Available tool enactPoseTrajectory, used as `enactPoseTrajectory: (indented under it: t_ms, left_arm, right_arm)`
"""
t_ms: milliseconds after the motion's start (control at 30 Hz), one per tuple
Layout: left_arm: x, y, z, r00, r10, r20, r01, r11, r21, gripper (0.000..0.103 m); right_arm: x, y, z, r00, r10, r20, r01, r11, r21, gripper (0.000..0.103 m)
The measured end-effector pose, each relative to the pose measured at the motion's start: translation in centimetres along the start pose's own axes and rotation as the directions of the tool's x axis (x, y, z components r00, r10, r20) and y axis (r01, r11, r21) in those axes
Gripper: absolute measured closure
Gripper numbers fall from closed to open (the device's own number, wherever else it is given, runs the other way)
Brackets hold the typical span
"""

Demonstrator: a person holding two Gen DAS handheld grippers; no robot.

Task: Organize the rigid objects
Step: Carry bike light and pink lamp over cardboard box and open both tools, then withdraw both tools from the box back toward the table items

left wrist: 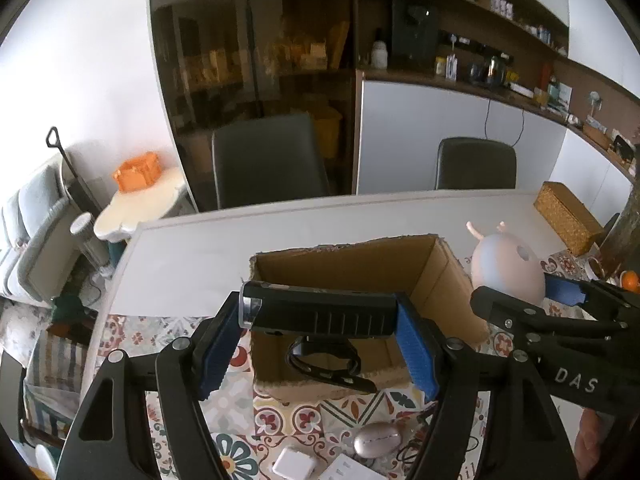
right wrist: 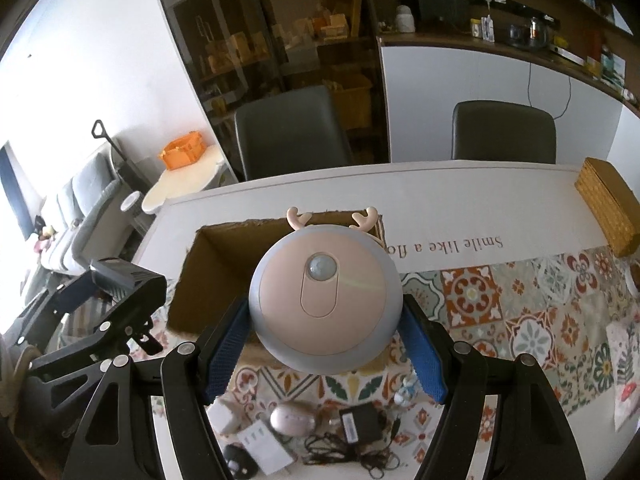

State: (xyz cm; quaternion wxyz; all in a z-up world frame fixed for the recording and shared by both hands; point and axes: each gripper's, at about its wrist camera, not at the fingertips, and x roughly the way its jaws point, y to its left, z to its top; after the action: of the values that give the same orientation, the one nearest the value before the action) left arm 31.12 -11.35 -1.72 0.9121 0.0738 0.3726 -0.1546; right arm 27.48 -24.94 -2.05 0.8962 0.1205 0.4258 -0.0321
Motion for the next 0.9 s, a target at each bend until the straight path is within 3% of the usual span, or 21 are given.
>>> enactPoseTrajectory:
  t_ms: [267,433,567,700,900]
  left_arm:
    - [5.1,0.7,1.6,0.988,0.010,-0.153,-0.012,1.000,-0.015,0.029]
    - [5.1,1.6,1.0,0.983,0.131,-0.132,-0.134,0.991,-0.010,0.004]
    - [3.8,2.6,-0.4,0.976,0.199,-0.092,-0.202,0.979,-0.018,0.002]
    - [3.0,3.4,-1.0,0.974,0.207,-0.092,-0.210,0.977,-0.026,0.000]
    - [1.0,4.6,-2.6,0.974,0.201,-0.101,-0.210,0.974,-0.090,0.000]
  right_arm:
    - [3.7,-0.2,2.3,0.997,-0.009,-0.080,0.009,1.000,-0.001,0.030]
    - [5.5,0.5,2.6,0.993,-0.016,-0.116,0.013,1.000,-0.026,0.030]
    - [6.8,0.7,2.6,0.989,-0.009,-0.145,0.006,1.000,-0.021,0.029]
    - [6.8,1.8,2.2,0.991,-0.031,-0.129,0.024,0.998,-0.055,0.023]
    - [4.7,2.4,0.8,0.994,-0.028,-0.104,0.024,0.999,-0.045,0.023]
